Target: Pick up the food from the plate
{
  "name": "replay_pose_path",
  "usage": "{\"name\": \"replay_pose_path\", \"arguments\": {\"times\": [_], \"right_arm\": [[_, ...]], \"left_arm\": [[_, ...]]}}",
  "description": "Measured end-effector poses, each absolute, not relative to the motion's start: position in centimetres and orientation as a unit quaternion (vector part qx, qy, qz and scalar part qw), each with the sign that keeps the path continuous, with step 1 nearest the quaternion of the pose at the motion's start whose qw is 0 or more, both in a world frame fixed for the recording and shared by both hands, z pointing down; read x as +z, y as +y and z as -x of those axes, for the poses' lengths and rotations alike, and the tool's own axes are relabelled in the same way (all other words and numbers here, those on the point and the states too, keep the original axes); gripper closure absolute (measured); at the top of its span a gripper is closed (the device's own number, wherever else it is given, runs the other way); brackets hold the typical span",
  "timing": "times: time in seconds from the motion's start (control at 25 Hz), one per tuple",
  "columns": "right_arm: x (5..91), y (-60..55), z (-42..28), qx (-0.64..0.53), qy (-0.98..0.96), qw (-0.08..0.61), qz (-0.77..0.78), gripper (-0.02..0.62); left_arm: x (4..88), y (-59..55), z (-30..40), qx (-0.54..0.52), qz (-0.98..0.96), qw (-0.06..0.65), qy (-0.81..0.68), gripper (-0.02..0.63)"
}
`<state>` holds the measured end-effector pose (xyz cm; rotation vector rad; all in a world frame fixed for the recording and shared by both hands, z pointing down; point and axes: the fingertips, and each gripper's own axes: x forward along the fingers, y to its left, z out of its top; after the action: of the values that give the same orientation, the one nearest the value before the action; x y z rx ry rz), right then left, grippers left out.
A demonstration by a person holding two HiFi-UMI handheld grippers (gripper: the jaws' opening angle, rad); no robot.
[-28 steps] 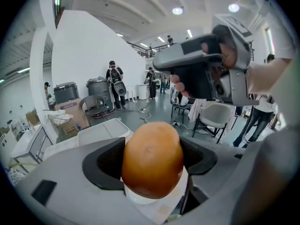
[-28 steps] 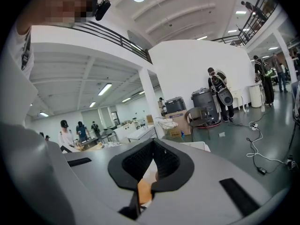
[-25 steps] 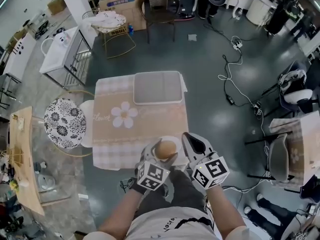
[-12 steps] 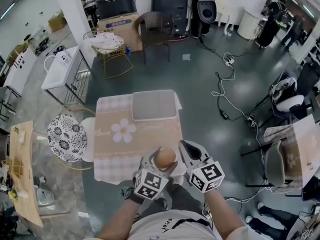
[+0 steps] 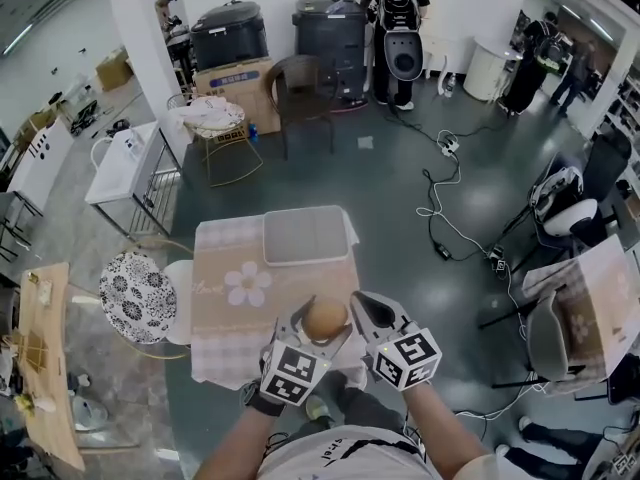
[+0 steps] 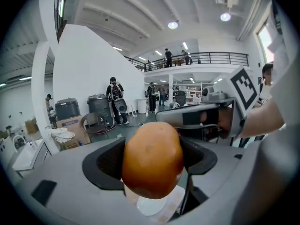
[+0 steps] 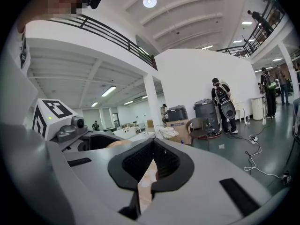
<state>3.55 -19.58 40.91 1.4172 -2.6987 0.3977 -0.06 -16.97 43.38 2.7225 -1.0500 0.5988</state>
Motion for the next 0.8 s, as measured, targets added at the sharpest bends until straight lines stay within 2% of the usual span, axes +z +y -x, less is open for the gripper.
{"name": "replay_pose_path", "arguments": {"times": [0.8], "right_arm": [[39.1, -19.2, -3.4, 0.113, -0.876, 0.034, -0.467, 0.581]], "left_arm": [[40.2, -17.0, 0.4, 0.178, -0.915, 0.087, -0.353, 0.258]]}}
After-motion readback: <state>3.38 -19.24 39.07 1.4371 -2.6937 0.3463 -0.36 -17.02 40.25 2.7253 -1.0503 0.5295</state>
